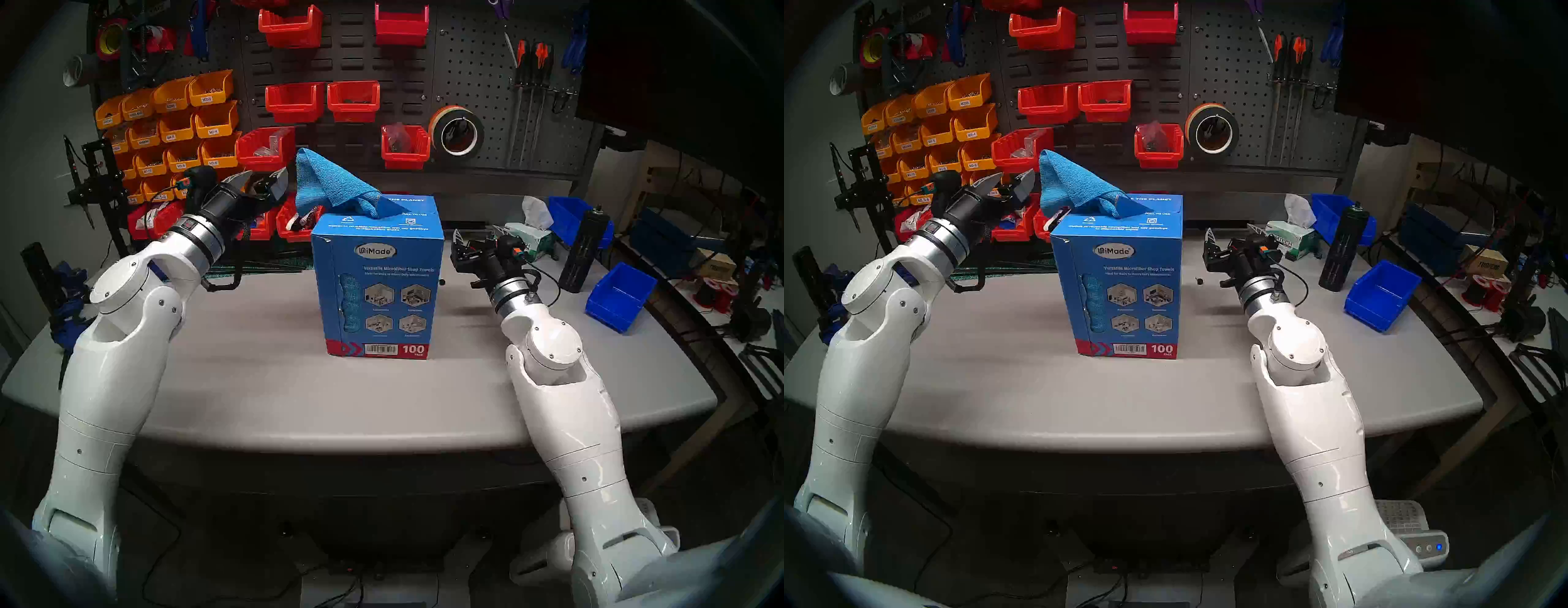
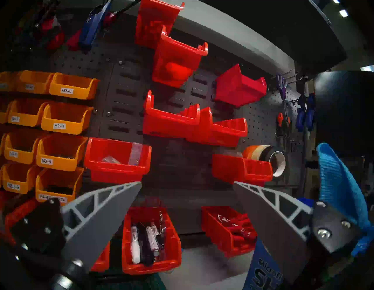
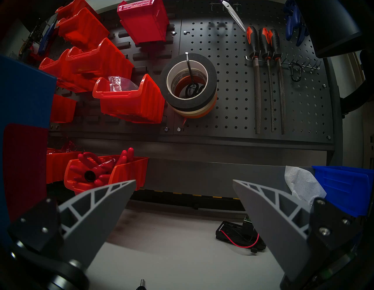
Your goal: Take out a shop towel
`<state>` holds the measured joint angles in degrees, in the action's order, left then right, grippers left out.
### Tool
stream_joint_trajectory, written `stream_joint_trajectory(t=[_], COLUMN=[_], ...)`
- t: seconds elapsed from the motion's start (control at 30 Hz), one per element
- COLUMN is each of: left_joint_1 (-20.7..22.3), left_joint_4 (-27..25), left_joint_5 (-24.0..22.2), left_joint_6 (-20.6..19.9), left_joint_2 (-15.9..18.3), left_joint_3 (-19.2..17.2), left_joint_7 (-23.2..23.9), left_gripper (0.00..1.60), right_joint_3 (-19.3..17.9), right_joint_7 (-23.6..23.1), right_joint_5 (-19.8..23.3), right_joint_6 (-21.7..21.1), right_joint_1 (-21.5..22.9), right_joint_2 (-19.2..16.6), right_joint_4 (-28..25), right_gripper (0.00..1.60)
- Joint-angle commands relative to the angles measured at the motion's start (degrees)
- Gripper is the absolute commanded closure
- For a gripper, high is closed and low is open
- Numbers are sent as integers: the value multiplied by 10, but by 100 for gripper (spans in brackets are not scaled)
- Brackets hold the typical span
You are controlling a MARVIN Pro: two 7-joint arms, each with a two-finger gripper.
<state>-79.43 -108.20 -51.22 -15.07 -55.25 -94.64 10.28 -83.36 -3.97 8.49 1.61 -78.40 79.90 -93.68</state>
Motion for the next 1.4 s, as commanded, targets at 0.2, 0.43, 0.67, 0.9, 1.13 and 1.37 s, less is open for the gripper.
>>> stream_joint_trajectory(t=[0.2, 0.43, 0.67, 0.9, 1.13, 1.37], left_joint_1=[32, 26, 38, 36, 31, 31], left_joint_4=[40, 44, 51, 57, 59, 56], left_joint_5=[-89, -134, -166, -192, -190, -191], left_joint_6=[-52, -78, -115, -165, -172, -189], left_joint_2=[41, 38, 44, 53, 39, 33], left_joint_3=[-56, -73, -78, -81, -76, -73], left_joint_7=[113, 165, 191, 206, 188, 163], left_gripper=[0, 0, 0, 0, 0, 0], right_joint_3=[-1, -1, -1, -1, -1, -1], right_joint_7=[-1, -1, -1, -1, -1, -1], right_joint_5=[0, 0, 0, 0, 0, 0], right_joint_6=[4, 4, 4, 4, 3, 3], right_joint_1=[15, 15, 14, 14, 14, 14], right_joint_2=[0, 0, 0, 0, 0, 0], right_joint_4=[-20, -20, -21, -21, -21, -21], right_gripper=[0, 0, 0, 0, 0, 0])
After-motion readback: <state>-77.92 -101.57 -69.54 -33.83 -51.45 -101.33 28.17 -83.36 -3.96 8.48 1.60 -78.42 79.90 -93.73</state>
